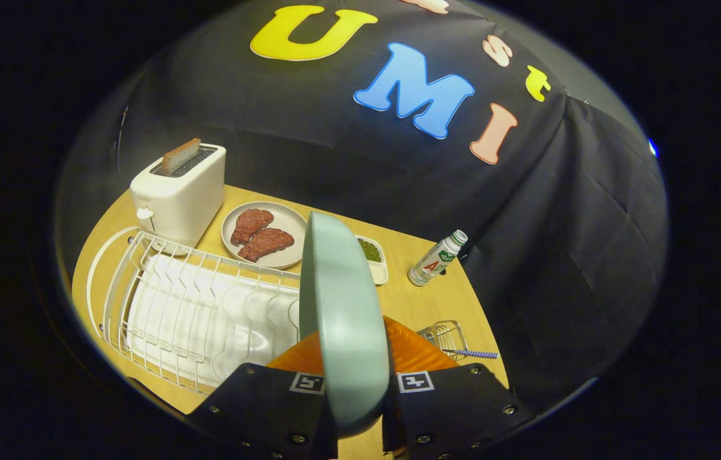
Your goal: Take the plate from the dish rack, then take the spoon from the basket and place it into the plate.
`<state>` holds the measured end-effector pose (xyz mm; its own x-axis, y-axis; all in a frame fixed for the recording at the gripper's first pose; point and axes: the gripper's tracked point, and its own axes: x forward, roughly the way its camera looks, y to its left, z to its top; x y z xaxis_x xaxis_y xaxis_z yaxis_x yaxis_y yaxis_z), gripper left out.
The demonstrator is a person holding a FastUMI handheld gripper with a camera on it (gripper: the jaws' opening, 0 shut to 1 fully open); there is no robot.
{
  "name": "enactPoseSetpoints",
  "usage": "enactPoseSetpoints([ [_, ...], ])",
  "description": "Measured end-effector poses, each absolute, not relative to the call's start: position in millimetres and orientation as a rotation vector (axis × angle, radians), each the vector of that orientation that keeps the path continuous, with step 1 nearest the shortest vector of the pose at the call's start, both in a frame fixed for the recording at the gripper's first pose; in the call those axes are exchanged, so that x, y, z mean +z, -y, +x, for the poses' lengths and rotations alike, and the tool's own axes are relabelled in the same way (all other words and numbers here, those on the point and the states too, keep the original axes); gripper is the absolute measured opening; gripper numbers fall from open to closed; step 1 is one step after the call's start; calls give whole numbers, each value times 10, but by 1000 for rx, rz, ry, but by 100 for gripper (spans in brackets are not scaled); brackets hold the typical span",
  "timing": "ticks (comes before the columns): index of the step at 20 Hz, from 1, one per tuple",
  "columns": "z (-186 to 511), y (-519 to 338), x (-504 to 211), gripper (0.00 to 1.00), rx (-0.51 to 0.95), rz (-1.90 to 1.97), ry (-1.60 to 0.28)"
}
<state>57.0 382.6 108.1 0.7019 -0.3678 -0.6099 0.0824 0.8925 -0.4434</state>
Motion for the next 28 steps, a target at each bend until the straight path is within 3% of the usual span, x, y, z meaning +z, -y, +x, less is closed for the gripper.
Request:
enactPoseSetpoints([
  [13,-727,-3644,1145,25,-163,-365,-756],
  [28,-1621,-3739,239,25,51,-161,-874],
])
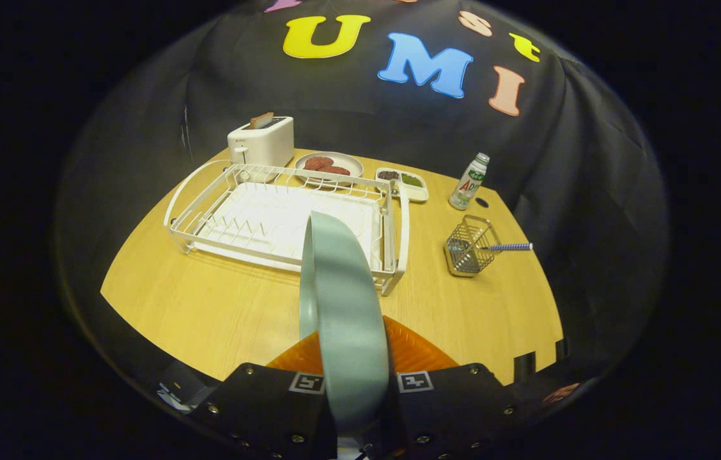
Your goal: Take the plate from the dish rack, then take the spoon from the basket and place it into the plate.
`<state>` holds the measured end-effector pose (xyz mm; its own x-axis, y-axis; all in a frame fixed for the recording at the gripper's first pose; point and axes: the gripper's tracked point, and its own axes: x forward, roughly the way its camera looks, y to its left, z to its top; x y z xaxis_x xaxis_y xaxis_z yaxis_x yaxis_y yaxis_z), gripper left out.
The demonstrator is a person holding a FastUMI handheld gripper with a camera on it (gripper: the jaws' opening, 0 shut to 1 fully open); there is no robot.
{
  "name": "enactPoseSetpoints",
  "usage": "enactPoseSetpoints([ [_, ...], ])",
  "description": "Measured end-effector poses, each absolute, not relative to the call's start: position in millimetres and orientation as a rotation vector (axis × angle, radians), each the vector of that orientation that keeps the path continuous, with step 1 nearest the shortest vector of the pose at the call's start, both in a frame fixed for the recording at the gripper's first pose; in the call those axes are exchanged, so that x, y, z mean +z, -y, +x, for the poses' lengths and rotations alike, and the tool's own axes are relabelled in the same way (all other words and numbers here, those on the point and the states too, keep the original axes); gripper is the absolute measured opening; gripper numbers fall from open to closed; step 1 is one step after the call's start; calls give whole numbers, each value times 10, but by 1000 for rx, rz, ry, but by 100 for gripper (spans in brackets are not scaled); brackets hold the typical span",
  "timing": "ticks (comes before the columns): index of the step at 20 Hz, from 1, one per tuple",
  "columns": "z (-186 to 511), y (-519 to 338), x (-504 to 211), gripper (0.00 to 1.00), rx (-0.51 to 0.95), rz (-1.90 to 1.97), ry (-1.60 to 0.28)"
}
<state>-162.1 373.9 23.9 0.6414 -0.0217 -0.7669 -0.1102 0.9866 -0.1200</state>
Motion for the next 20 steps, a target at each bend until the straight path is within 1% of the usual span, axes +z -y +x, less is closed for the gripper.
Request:
enactPoseSetpoints([
  [9,-1593,-3926,-351,25,137,155,-966],
  [20,-1569,-4129,-735,25,202,578,-1015],
])
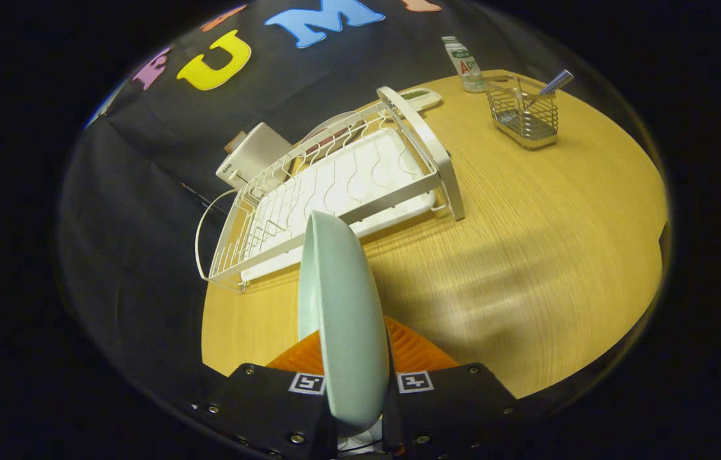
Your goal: Take the plate from the dish rack, then take the spoon from the basket and place it into the plate.
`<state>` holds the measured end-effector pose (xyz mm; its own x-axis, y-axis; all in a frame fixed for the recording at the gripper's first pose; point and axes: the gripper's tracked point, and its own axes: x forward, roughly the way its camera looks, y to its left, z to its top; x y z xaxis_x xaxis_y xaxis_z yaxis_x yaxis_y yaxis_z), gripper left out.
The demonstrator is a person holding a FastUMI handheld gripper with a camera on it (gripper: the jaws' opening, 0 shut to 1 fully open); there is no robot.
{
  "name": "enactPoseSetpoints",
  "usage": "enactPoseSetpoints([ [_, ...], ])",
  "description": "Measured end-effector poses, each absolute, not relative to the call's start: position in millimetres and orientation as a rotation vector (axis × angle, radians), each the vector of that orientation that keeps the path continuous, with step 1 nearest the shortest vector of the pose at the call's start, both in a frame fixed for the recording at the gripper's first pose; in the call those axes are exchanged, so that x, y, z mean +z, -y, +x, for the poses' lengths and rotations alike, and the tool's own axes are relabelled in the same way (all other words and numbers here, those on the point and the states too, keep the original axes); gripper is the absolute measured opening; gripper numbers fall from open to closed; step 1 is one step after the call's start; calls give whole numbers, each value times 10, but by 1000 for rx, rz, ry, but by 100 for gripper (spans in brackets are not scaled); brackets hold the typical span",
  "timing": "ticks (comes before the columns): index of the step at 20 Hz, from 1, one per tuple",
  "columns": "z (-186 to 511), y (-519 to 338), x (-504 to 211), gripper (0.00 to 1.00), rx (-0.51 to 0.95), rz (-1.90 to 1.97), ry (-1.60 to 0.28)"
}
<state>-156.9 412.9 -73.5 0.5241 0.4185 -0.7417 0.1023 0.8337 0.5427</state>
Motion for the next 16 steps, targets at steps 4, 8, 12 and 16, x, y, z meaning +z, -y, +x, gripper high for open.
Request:
enactPoseSetpoints([
  [4,-1596,-4183,-883,26,223,730,-1036],
  [8,-1586,-4203,-951,28,205,809,-1035],
  [12,-1566,-4081,-1023,44,157,714,-1055],
  [16,-1540,-4006,-1016,50,149,664,-1039],
])
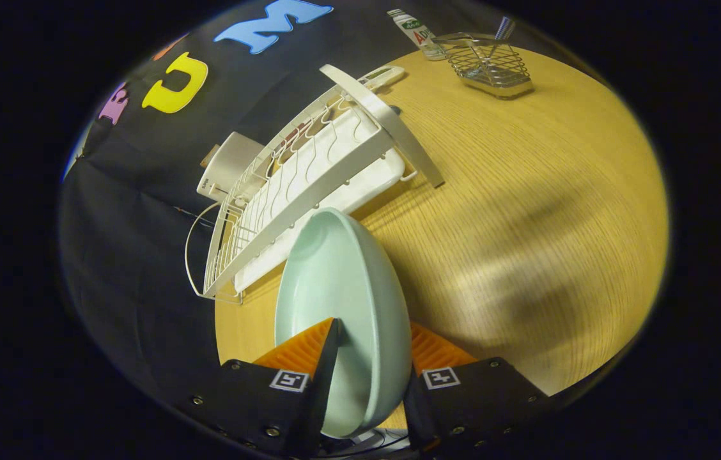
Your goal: Take the plate from the dish rack, then take the spoon from the basket and place it into the plate.
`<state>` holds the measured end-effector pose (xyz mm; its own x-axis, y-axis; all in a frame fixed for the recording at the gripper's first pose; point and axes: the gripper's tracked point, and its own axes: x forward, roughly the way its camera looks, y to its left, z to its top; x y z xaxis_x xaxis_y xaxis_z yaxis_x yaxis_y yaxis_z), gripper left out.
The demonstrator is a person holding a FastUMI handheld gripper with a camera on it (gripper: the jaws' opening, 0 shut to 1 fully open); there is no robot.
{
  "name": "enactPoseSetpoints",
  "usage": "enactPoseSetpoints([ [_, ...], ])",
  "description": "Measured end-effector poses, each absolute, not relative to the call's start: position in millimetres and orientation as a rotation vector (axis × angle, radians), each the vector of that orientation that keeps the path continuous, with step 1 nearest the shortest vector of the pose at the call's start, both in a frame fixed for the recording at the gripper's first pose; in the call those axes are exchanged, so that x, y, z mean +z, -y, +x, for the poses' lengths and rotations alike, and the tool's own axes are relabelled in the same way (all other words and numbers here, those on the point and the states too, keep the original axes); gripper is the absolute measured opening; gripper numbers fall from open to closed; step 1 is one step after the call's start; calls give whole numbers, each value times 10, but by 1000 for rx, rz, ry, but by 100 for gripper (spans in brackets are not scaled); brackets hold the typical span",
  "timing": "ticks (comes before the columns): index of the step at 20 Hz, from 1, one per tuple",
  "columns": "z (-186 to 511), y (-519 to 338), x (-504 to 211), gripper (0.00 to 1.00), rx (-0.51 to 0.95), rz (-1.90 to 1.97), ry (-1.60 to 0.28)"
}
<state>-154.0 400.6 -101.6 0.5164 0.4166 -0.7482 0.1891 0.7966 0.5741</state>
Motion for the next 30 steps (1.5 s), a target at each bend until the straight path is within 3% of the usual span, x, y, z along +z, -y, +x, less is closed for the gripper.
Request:
enactPoseSetpoints([
  [5,-1524,-3802,-969,59,90,632,-999],
  [17,-842,-2545,-175,59,-160,497,-631],
  [30,-87,-1309,33,59,-502,573,-433],
])
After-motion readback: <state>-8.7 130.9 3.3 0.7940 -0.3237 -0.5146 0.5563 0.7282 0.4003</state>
